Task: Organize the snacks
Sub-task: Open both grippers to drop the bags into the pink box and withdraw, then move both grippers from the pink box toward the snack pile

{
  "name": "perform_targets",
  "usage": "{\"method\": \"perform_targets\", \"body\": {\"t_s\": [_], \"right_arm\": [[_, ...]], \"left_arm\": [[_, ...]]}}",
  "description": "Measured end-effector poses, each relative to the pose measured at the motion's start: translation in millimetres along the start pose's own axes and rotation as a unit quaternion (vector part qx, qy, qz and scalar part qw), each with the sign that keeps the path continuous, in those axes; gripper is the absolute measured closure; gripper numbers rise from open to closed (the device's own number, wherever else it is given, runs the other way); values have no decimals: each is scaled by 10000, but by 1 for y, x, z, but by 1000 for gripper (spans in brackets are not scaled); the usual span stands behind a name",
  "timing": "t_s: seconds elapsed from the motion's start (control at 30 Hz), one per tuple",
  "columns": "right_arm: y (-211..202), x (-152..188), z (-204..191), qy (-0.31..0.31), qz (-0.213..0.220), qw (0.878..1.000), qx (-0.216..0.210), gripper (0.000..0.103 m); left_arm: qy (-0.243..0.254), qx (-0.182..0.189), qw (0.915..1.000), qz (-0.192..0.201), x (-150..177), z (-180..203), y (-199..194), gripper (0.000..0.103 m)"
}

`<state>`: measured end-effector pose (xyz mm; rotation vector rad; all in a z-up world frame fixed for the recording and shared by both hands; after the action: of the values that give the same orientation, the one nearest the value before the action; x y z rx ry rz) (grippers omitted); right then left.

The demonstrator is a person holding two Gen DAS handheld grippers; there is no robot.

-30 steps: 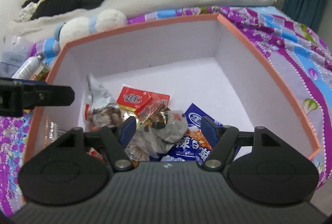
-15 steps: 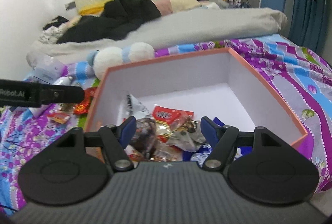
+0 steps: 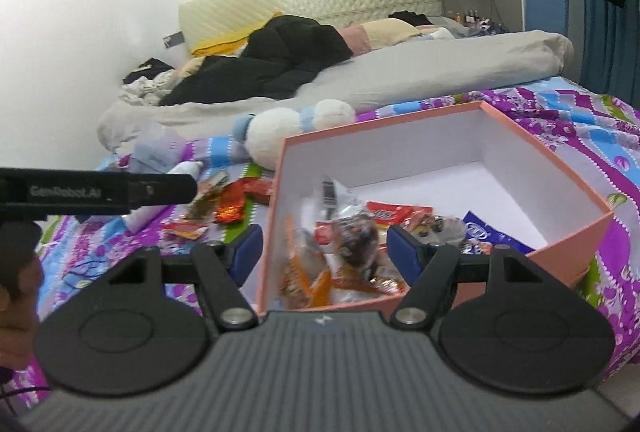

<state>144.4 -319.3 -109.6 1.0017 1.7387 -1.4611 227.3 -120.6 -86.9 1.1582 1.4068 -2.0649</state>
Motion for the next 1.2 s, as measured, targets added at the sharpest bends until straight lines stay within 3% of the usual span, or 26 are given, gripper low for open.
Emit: {"method": "perform_targets", "body": {"t_s": [0.67, 1.2], "right_arm": [[-52, 54, -60, -489, 44, 9984, -296, 32], [-46, 82, -87, -729, -223, 9957, -528, 32]], "left_arm": [[-504, -321, 9979, 243, 73, -29, -88, 27], [-856, -590, 9946, 7, 107, -65, -92, 24]]}}
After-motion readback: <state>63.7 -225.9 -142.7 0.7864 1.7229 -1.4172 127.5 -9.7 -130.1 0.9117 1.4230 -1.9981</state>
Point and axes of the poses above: each gripper's, at about its wrist camera, not at the fingertips, and y roughly the way its jaws point, z to its right, x to its underside, the point moved 1 cm from there along y, roughly the way its jaws point
